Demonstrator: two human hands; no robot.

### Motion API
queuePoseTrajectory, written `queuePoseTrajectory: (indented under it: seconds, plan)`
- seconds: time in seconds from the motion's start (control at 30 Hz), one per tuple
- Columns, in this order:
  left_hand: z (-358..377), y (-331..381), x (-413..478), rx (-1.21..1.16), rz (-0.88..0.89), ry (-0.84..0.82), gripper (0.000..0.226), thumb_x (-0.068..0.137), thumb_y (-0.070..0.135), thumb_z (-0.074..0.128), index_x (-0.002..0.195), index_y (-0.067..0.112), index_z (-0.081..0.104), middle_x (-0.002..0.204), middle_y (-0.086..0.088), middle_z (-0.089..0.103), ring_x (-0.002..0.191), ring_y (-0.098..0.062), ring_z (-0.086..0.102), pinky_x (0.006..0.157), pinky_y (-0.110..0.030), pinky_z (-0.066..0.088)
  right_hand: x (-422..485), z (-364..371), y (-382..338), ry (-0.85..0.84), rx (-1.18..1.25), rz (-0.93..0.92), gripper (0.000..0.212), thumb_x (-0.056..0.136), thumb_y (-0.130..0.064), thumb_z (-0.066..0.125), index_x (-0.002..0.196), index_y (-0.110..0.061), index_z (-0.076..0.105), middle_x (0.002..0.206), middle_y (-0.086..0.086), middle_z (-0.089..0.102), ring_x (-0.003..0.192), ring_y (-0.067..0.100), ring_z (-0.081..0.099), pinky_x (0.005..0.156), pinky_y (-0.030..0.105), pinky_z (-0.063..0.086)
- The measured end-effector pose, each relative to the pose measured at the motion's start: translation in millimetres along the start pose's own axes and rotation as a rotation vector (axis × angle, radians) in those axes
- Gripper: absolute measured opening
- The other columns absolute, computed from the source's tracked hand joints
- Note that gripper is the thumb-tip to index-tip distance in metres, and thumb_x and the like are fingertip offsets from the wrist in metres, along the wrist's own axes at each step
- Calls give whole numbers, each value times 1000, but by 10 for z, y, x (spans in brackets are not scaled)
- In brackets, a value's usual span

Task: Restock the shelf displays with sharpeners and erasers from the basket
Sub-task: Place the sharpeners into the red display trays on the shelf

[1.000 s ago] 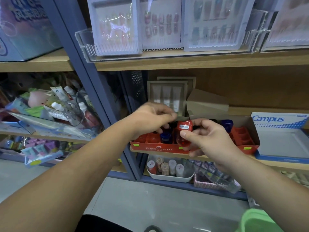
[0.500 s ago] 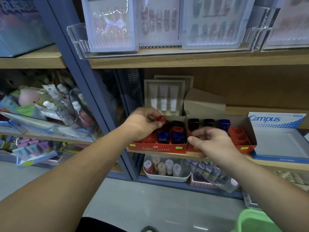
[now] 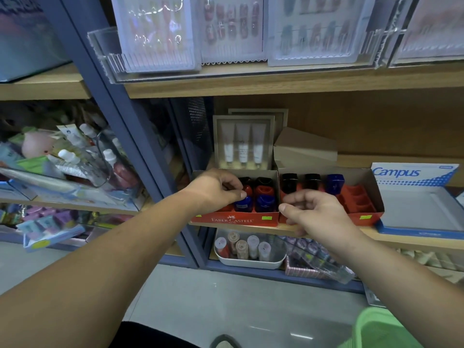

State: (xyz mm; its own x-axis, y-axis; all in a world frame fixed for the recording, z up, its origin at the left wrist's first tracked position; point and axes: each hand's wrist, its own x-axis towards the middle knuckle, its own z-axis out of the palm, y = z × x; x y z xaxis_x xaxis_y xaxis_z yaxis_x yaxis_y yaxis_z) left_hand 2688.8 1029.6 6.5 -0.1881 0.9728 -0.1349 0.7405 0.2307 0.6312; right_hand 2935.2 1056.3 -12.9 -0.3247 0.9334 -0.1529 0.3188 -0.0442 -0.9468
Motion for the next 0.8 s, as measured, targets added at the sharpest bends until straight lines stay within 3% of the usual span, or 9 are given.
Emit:
queuePoseTrajectory:
  seconds: [0.13, 0.23, 0.33, 0.4, 0.5, 0.57, 0.67, 0.8]
  plan:
    - [-50, 259, -145, 278, 77, 83, 36, 87, 38, 79, 122, 30, 71, 116, 11, 67, 107, -8, 63, 89, -28, 55, -228, -163, 34, -43, -14, -53, 14, 88, -22, 80, 100, -24, 74, 92, 0, 75, 83, 12, 72, 63, 20, 54]
    - [81, 695, -336, 246, 204, 59, 44, 83, 36, 83, 124, 29, 69, 110, 13, 68, 99, -2, 63, 89, -26, 56, -477, -454, 107, -108, -110, -57, 15, 85, -24, 82, 97, -25, 74, 88, -1, 74, 68, 2, 67, 59, 17, 52]
    - [448, 1124, -575, 147, 264, -145, 38, 81, 37, 86, 116, 29, 73, 97, 15, 70, 89, 2, 66, 82, -21, 59, -741, -889, 300, -225, -314, -34, 14, 83, -27, 84, 91, -20, 75, 85, 3, 76, 70, 13, 68, 70, 31, 57]
    - [798, 1320, -703, 166, 310, -302, 29, 83, 36, 84, 109, 27, 76, 93, 14, 73, 86, 2, 68, 79, -21, 59, -932, -1225, 521, -306, -481, 25, 18, 83, -31, 83, 92, -18, 75, 86, 5, 76, 72, 13, 68, 71, 28, 54]
    - [1376, 1477, -827, 301, 379, -562, 24, 87, 36, 80, 105, 20, 76, 97, 9, 75, 89, -6, 70, 83, -29, 57, -1171, -1650, 863, -459, -737, 180, 33, 85, -43, 80, 110, -22, 71, 92, -4, 71, 82, 12, 67, 70, 20, 51]
    - [1776, 1530, -911, 386, 392, -701, 33, 89, 39, 78, 114, 19, 73, 105, 5, 73, 95, -11, 68, 86, -31, 56, -1272, -1803, 1147, -594, -846, 326, 50, 84, -52, 77, 123, -24, 65, 99, -4, 69, 89, 14, 67, 77, 26, 55]
    - [2351, 1484, -1034, 444, 395, -777, 37, 88, 36, 78, 120, 17, 70, 109, 3, 70, 99, -16, 66, 85, -30, 54, -1401, -1761, 1688, -688, -801, 514, 63, 82, -54, 78, 132, -22, 58, 115, 5, 67, 98, 21, 69, 86, 40, 61]
    - [2844, 1268, -1191, 566, 506, -600, 21, 83, 40, 73, 94, 23, 68, 94, 5, 69, 90, -21, 64, 78, -39, 56, -1645, -1379, 2450, -557, -577, 541, 53, 82, -41, 83, 126, -16, 66, 117, 6, 69, 104, 21, 66, 89, 30, 53]
